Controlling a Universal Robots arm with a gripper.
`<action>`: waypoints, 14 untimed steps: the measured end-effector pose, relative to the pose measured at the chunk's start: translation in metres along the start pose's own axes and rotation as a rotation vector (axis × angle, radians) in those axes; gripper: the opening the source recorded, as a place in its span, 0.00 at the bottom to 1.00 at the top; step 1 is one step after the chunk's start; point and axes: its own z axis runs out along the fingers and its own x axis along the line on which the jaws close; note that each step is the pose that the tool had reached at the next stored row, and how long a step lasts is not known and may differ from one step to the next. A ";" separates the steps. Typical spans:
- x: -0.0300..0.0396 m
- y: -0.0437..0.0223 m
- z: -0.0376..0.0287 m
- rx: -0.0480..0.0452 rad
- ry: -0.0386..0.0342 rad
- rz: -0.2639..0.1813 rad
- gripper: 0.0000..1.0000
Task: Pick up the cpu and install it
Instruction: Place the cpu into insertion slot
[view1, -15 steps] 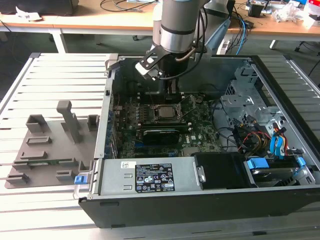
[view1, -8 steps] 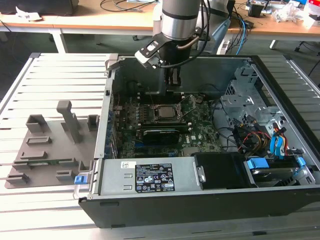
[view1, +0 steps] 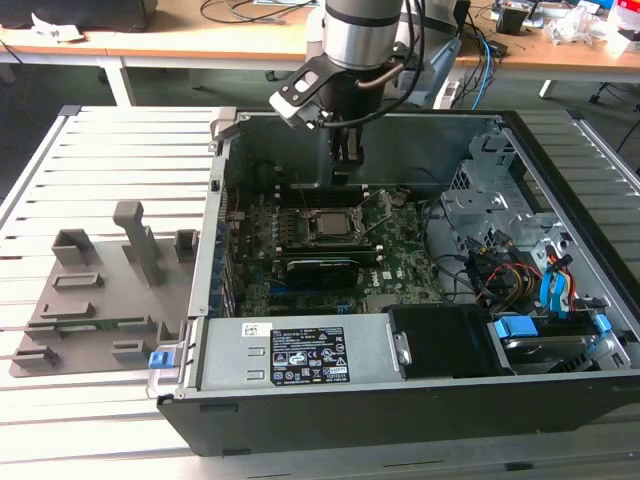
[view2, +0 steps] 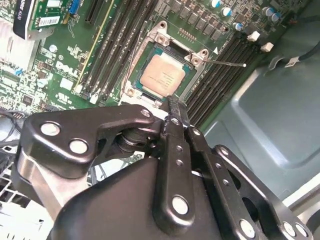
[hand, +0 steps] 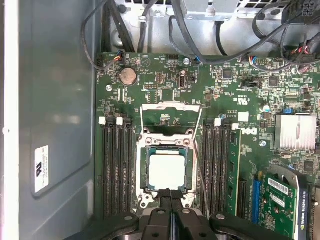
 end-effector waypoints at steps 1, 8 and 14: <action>0.0000 0.0000 -0.0010 -0.0002 0.0005 -0.010 0.11; 0.0000 0.0000 -0.0012 -0.0001 0.0003 -0.012 0.11; 0.0000 0.0000 -0.0012 0.0000 0.0002 -0.012 0.11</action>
